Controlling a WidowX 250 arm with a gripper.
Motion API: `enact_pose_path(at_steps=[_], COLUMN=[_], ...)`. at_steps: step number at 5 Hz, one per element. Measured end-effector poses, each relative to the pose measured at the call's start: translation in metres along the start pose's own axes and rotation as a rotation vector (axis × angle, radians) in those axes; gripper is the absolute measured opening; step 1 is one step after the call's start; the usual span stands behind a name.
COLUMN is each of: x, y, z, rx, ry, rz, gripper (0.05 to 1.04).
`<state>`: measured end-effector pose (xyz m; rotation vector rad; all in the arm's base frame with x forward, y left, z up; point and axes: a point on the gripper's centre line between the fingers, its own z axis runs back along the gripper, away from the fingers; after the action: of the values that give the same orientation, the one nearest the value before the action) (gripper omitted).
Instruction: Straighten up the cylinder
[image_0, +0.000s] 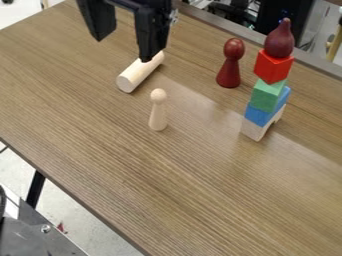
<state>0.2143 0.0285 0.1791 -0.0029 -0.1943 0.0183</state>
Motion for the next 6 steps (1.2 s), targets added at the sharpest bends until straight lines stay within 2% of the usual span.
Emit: enact_pose_path(at_steps=[1,2,3,4,5,6], x=[0.01,0.02,0.024,0.031,0.048,0.066], y=[0.008,0.019,0.034,0.052,0.068,0.079], z=[-0.017,-0.029,-0.044,-0.061,-0.08,-0.097], rx=[0.03,0.048,0.088,0.127,0.161,0.174], ry=[-0.033,-0.091,-0.145,-0.141,-0.128,-0.107], rz=[-0.029,-0.085,-0.109,-0.087,-0.031,0.028], gripper=[0.999,0.999,0.999,0.999,0.999,0.999])
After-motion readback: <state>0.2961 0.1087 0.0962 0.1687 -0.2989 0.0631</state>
